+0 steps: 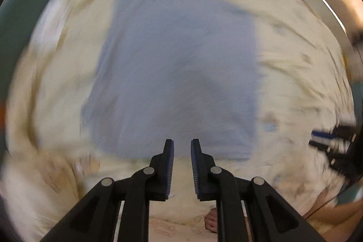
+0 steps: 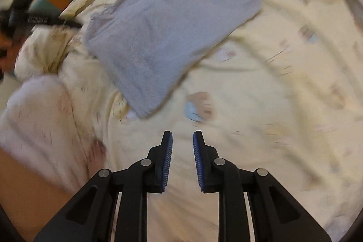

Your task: Fold clothes

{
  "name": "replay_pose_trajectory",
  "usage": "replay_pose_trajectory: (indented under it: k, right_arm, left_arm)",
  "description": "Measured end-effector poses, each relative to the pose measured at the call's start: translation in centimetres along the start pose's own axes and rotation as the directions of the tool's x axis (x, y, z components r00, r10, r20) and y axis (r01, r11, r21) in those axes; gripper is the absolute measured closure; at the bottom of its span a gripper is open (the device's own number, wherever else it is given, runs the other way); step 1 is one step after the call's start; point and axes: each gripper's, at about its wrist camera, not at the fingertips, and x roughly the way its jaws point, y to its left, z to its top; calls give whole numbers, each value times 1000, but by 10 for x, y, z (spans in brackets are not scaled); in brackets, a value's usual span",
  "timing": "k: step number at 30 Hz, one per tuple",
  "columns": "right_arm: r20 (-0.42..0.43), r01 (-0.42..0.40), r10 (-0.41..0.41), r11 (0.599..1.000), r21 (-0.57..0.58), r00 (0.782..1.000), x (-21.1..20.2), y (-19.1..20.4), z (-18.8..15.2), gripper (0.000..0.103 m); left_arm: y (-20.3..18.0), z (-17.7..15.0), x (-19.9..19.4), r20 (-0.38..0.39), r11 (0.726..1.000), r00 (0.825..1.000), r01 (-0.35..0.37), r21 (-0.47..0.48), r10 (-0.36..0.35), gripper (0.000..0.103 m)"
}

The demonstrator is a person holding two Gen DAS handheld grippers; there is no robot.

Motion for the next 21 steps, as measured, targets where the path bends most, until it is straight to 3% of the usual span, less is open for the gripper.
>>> replay_pose_trajectory:
  k: [2, 4, 6, 11, 14, 18, 21]
  right_arm:
    - [-5, 71, -71, 995, -76, 997, -42, -9, -18, 80]
    - [-14, 140, -142, 987, -81, 990, -84, -21, -40, 79]
    - [-7, 168, -168, 985, -31, 986, -135, -37, -71, 78]
    - [61, 201, -210, 971, 133, 976, -245, -72, -157, 66]
    - [50, 193, -214, 943, 270, 976, -272, -93, -207, 56]
    - [62, 200, -243, 897, 395, 968, -285, -118, -268, 44]
    - [41, 233, -295, 826, 514, 955, -294, -146, -315, 42]
  left_arm:
    - [-42, 9, -39, 58, 991, 998, -23, 132, 15, 83]
    - [-83, 24, -78, 128, 973, 992, -40, 229, 10, 82]
    - [-123, 52, -114, 213, 961, 977, -44, 271, -15, 71]
    - [-241, 83, -194, 257, 910, 963, -31, 414, -84, 70]
    - [-312, 100, -242, 272, 867, 954, -26, 497, -127, 68]
    - [-406, 82, -243, 275, 773, 941, -23, 634, -198, 66]
    - [-466, 43, -199, 137, 692, 947, 109, 713, -289, 65]
